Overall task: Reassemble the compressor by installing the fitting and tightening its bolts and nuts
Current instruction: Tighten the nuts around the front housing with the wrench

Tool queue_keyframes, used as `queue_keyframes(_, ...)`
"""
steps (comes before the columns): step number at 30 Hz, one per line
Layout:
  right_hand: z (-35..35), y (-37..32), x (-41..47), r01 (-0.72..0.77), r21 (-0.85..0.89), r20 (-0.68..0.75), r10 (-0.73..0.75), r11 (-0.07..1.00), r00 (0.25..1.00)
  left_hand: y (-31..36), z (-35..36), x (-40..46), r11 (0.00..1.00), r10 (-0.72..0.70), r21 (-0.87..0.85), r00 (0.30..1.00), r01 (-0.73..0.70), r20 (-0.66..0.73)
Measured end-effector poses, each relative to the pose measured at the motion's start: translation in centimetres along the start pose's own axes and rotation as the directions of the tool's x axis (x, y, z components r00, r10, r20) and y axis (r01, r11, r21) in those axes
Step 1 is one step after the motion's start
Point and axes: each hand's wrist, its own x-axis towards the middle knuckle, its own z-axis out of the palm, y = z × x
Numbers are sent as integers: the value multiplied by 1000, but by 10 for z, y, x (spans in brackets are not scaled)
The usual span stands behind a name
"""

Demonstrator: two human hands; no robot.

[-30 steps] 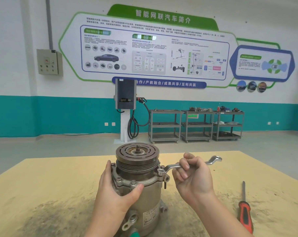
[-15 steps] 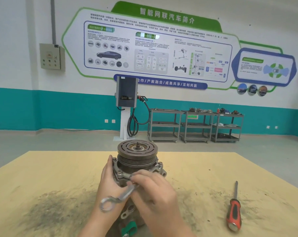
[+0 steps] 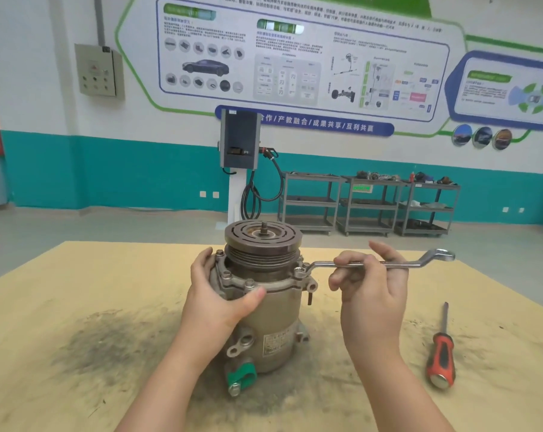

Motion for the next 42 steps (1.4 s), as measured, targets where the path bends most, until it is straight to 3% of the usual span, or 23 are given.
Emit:
queue_keyframes(5,-6,5,16,-210,163,8,212,964,977,3,0,-1,1000,-1,11,1000,2,-11)
queue_keyframes(7,-9,10,15,-230,225,-7,238,947,971,7,1,-4,1000,-10,13,1000,10,-1)
queue_keyframes(9,-10,14,7,-117,214,-65,133,970,989,8,2,-5,1000,0,12,1000,0,9)
queue_keyframes(12,-9,15,-11,171,74,-62,-167,982,984,10,3,-5,1000,-13,13,1000,13,4)
queue_keyframes(14,-4,16,-23,380,-77,78,-375,922,924,8,2,-4,1000,-6,9,1000,6,14)
queue_keyframes(16,2,19,-34,566,-219,272,-508,795,817,6,0,-4,1000,-3,11,1000,3,17)
queue_keyframes(19,8,28,-46,714,-357,486,-533,602,692,0,1,-2,1000,-5,-27,1000,6,23)
queue_keyframes(23,17,31,-59,697,-402,627,-376,594,682,-5,6,2,986,-43,-164,999,39,-17)
queue_keyframes(26,12,19,-47,719,-350,632,-416,600,654,-7,6,-1,997,-19,-72,999,16,-34)
queue_keyframes(28,8,9,-36,684,-251,539,-488,685,686,-5,4,-5,1000,4,-15,999,-4,-37)
queue_keyframes(30,7,1,-28,579,-155,356,-501,801,789,-2,2,-5,1000,-4,-19,999,3,-43)
queue_keyframes(34,3,-2,-19,205,44,54,-207,978,977,1,0,-4,1000,-21,-5,999,21,-48)
queue_keyframes(37,-1,3,-11,-6,179,-2,6,984,1000,-1,-3,-2,999,-47,-27,998,46,-38)
queue_keyframes(42,-7,6,4,-233,290,60,225,928,972,-3,-6,1,997,-33,-64,999,33,11)
